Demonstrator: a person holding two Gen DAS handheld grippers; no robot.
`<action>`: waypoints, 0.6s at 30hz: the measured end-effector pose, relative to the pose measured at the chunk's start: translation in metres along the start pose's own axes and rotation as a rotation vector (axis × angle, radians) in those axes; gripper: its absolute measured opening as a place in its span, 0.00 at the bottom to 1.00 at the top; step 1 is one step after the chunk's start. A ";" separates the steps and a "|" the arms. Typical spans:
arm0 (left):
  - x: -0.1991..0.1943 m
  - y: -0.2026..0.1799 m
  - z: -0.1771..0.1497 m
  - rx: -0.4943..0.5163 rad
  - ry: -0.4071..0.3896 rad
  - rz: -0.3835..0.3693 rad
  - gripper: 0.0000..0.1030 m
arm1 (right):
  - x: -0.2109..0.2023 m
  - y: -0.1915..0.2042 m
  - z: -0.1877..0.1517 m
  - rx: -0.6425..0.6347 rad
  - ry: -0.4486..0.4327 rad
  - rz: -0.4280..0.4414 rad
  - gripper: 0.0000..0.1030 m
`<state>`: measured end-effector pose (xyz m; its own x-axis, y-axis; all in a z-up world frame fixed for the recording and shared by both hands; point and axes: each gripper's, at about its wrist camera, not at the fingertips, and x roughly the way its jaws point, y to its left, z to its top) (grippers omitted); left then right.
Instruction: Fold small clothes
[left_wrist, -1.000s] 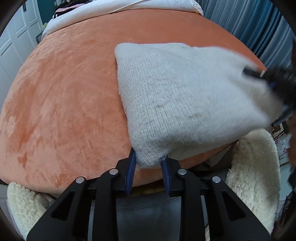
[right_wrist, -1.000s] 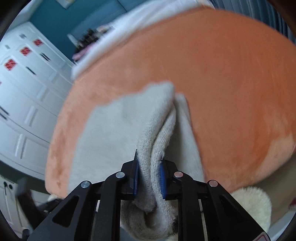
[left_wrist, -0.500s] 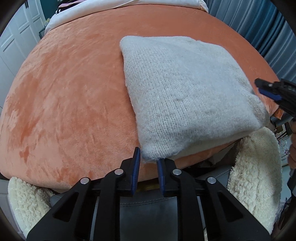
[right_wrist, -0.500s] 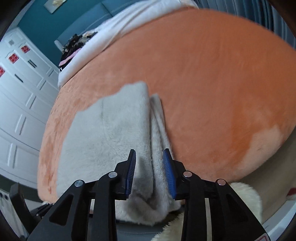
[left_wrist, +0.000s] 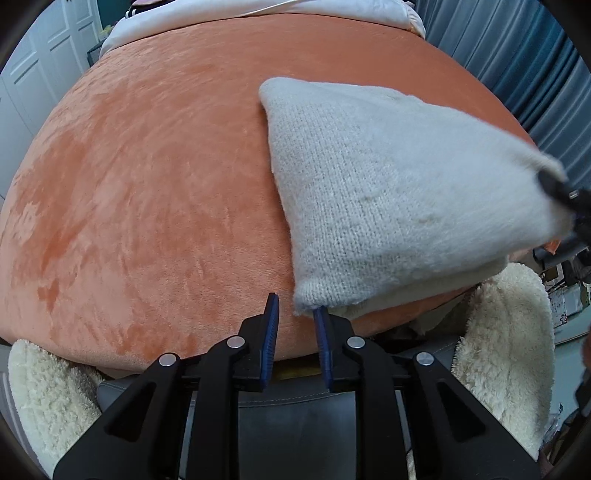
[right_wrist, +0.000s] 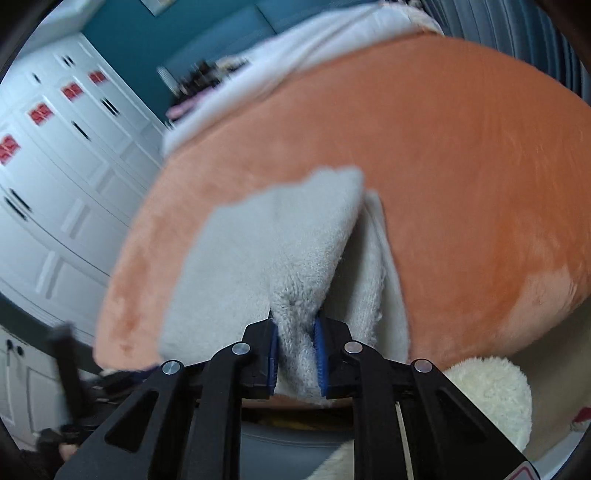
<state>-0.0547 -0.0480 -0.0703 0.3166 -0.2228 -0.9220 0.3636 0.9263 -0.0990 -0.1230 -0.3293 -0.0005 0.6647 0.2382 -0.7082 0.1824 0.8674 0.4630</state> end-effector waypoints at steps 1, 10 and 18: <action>0.002 0.000 0.000 0.001 0.004 0.000 0.18 | -0.003 0.000 0.002 0.007 -0.007 0.017 0.14; -0.032 -0.005 -0.012 0.093 -0.081 0.022 0.38 | 0.020 -0.040 -0.028 0.141 0.097 -0.088 0.40; -0.066 -0.013 0.014 0.031 -0.183 -0.037 0.48 | 0.039 -0.038 -0.031 0.106 0.154 -0.110 0.14</action>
<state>-0.0675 -0.0493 -0.0030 0.4554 -0.3107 -0.8343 0.4041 0.9072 -0.1173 -0.1269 -0.3395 -0.0622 0.5193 0.2157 -0.8269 0.3281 0.8432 0.4260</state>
